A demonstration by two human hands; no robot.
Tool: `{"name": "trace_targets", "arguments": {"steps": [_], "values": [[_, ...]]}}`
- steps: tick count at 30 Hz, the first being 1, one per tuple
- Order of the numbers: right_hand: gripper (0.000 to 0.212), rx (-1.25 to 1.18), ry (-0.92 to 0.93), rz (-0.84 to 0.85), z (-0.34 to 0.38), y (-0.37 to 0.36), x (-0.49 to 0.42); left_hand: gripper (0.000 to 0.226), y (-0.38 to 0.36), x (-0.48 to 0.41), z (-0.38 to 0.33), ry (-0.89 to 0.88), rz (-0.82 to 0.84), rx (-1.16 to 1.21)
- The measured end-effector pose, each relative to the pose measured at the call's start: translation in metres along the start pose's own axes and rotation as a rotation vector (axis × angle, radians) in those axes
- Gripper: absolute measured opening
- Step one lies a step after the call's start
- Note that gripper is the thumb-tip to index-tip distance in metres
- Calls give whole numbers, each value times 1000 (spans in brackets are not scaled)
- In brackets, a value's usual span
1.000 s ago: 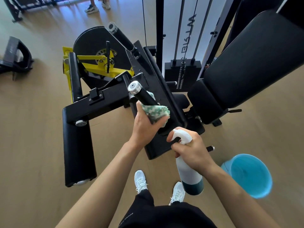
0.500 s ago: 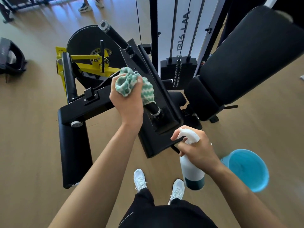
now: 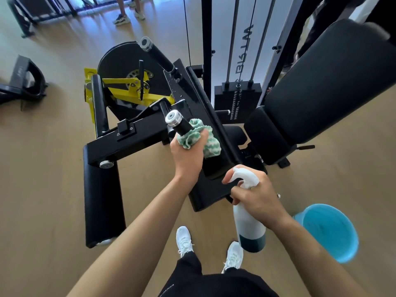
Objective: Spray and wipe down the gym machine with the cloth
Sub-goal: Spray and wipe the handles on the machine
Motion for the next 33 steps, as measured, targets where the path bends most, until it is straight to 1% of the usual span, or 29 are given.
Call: {"name": "trace_targets", "arguments": {"steps": [3,7,11,12,14,16,17,19,24,26,30,31,32,33], "values": [[36,20,9,-5,2,7,-4,19,6,-16,-18,-46,-87,96],[29,17,17,-16,5,12,-7,16,7,-22,-32,-123,-132,167],[34,21,6,18,6,15,-11,19,-1,-21,-26,-76,-214,154],[34,19,2,29,7,15,-12,19,-1,-20,-21,-70,-209,146],[34,8,-5,47,8,14,-15,15,-3,-11,-7,-52,-147,88],[35,-7,-10,62,10,14,-18,12,-8,6,11,20,-55,5],[34,-13,-11,70,11,14,-19,16,-11,14,18,52,-27,-28],[33,-6,-5,86,14,16,-21,28,-15,22,29,72,-23,-87],[30,14,2,121,21,28,-29,21,-9,16,17,59,-4,-116],[31,23,11,138,24,34,-32,18,-6,6,0,21,-70,-93],[29,46,32,158,30,43,-40,10,4,-14,-46,-92,-200,27],[29,50,41,163,32,46,-42,8,8,-17,-53,-106,-253,70],[29,52,50,166,35,48,-45,11,13,-21,-60,-98,-333,115],[29,52,56,170,40,50,-49,19,20,-26,-64,-81,-414,146]]}}
Point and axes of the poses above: each hand's wrist, its own x-axis away from the middle knuckle, its own y-axis out of the back of the hand, z = x × y, the point moved 1 cm from there along -x, towards the middle knuckle, and after that the axes turned 14 degrees about -y, right-handed, at the moved point
